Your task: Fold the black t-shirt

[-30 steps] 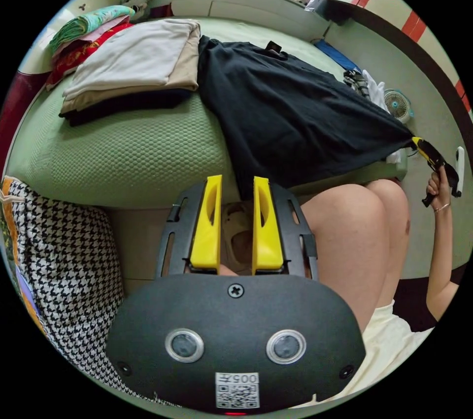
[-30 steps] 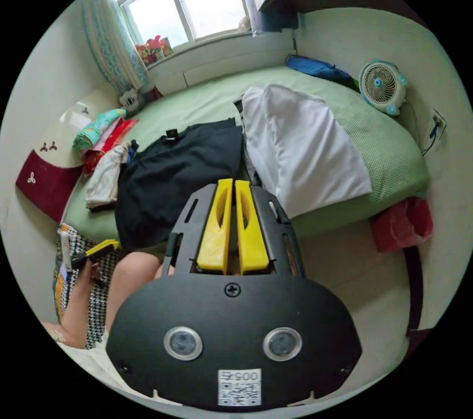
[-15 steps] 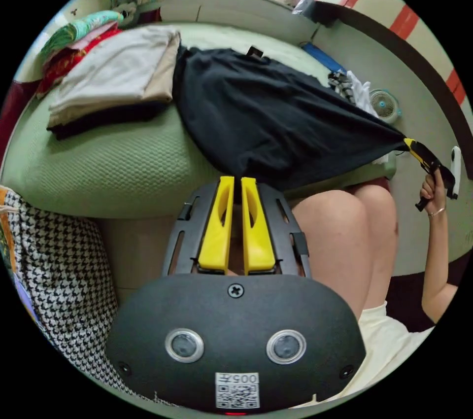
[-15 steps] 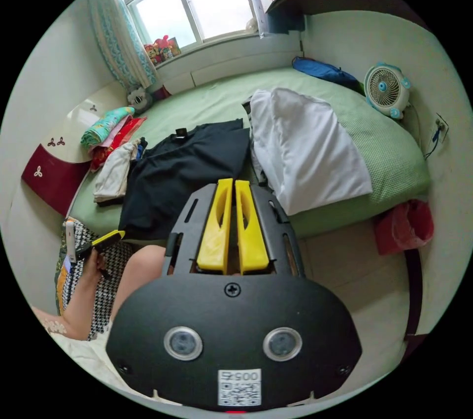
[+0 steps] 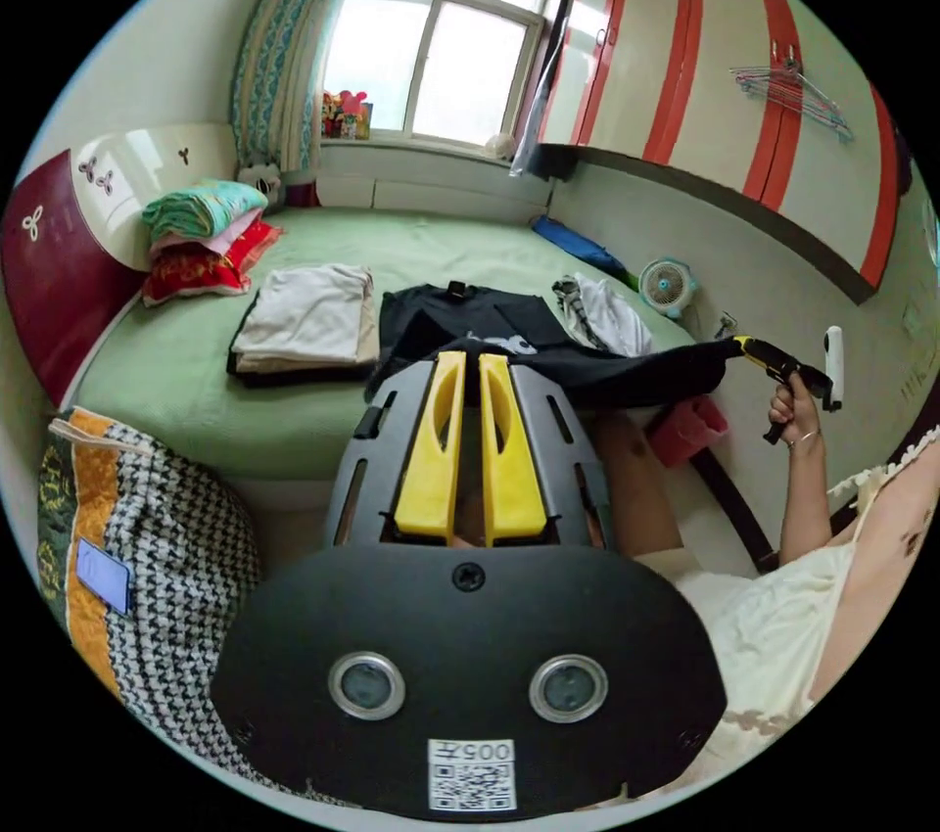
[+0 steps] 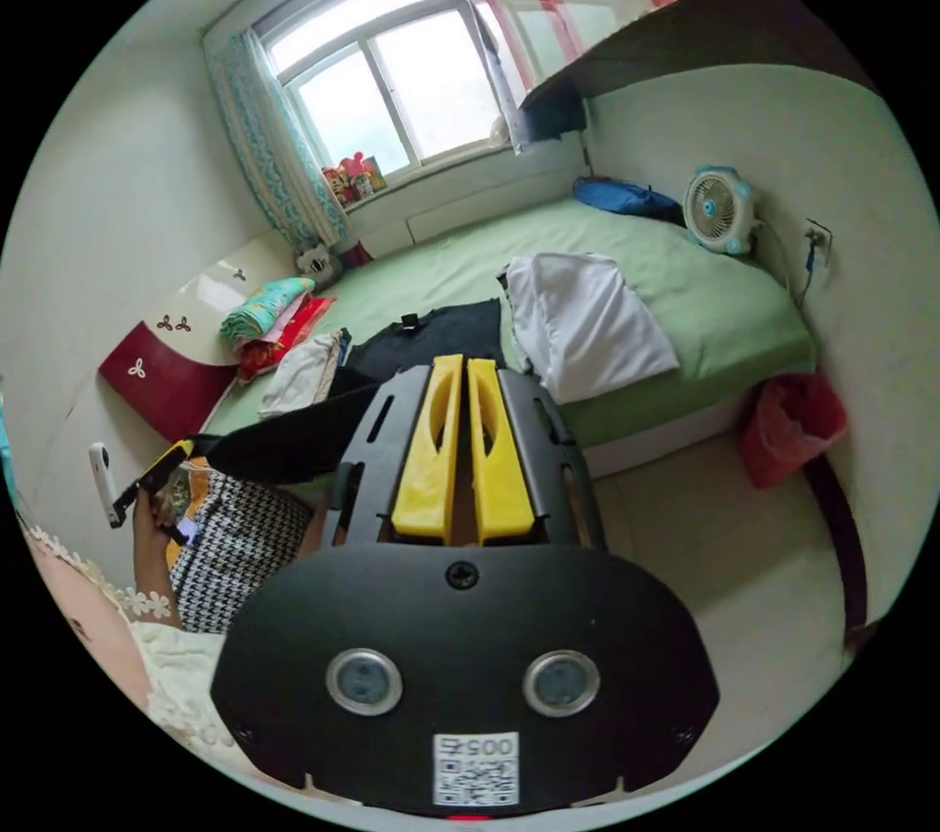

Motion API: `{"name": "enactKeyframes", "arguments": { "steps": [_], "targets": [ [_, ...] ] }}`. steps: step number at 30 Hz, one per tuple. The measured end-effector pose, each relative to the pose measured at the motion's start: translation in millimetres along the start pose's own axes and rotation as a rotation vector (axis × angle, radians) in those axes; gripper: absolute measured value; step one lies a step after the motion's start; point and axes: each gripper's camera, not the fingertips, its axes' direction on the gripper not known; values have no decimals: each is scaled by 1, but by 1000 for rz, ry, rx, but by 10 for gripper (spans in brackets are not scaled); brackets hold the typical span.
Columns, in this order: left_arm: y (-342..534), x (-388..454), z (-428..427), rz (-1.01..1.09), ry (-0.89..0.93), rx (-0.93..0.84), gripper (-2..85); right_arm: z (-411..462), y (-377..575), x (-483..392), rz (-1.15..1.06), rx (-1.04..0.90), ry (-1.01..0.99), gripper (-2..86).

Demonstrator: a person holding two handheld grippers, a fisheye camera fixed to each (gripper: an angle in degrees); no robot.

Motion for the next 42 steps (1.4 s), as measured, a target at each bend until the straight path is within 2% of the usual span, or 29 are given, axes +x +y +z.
{"name": "enactKeyframes", "arguments": {
  "steps": [8, 19, 24, 32, 36, 42],
  "targets": [
    [33, 6, -26, -22, 24, -69, 37, -23, 28, 11, 57, -47, -3, -16],
    [20, 6, -81, -31, -17, 105, 37, -52, 25, -13, 4, 57, -39, -16],
    [1, 6, -76, -12, -49, 75, 37, -50, 17, -23, -4, 57, -27, -16],
    [-51, -17, -21, -57, -24, -42, 41, 35, -7, -19, 57, -73, 2, -10],
    [-107, -33, 22, -21, -49, -90, 42, 86, -38, -24, 29, -106, 31, -9],
    [-220, -58, 123, 92, -115, -199, 42, 216, -129, -47, -110, -144, 154, -8]
  ]
}}
